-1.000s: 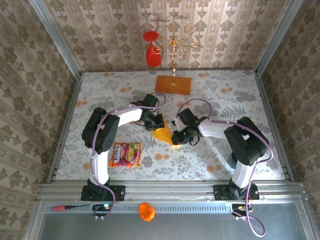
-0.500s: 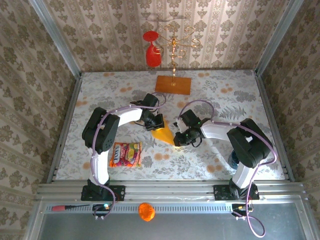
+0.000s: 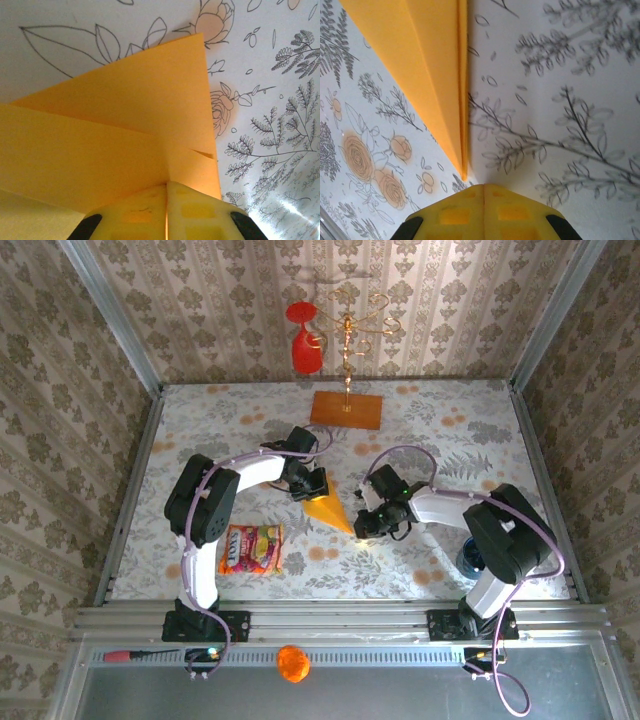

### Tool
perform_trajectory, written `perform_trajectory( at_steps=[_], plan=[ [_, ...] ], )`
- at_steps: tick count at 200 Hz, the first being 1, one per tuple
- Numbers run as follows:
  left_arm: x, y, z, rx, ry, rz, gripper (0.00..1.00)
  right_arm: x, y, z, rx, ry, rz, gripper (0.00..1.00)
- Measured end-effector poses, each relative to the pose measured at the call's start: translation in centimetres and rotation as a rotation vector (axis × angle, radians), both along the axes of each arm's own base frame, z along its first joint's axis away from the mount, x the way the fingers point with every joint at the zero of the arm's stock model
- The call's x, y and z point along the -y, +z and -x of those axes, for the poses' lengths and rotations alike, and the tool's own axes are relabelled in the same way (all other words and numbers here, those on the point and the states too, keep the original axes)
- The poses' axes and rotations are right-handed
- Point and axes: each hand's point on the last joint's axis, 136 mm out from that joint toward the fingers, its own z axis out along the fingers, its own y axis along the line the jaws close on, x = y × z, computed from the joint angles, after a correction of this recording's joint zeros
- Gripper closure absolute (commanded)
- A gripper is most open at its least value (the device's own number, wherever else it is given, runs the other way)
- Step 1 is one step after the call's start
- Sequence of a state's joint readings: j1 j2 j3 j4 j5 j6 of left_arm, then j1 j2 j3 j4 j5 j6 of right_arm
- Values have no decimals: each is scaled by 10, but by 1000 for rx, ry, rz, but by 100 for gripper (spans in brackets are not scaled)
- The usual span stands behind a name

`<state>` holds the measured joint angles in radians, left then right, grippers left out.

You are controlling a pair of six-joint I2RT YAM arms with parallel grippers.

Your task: Fold a paper plane with a square sheet of paper (pick it up from the middle)

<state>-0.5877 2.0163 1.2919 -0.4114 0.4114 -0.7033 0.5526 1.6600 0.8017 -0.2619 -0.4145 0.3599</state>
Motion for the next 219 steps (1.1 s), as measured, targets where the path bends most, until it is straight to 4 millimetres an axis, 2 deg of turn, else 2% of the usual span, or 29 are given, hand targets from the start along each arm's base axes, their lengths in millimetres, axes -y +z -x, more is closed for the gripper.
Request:
perform_trajectory(
  at_steps=[20,36,54,72,104,124,147,165,191,219],
  plan=[
    [2,2,-1,7,-4,14,84,6,3,5,4,-26,4,91],
    [6,8,-6,36,-8,35,79,7,13,3,31,-60,-14,89],
    [7,18,-12,82,1,57,73,4,30,-9,96,-99,-51,76],
    [4,41,-20,153,20,91,66,0,46,-25,156,-151,-98,68],
    [-22,96,-30,315,99,168,55,-1,54,-47,180,-225,-150,64],
    [-47,112,-31,382,168,194,49,-9,54,-64,170,-231,-181,64],
    [-80,106,-25,401,252,187,41,-23,54,-85,152,-217,-229,65],
    [-96,96,-15,393,291,173,36,-32,51,-99,136,-205,-255,66],
    [-105,84,-2,376,311,172,33,-43,45,-112,115,-186,-277,68],
    [-105,80,3,381,308,188,32,-50,41,-121,103,-173,-288,69]
  ],
)
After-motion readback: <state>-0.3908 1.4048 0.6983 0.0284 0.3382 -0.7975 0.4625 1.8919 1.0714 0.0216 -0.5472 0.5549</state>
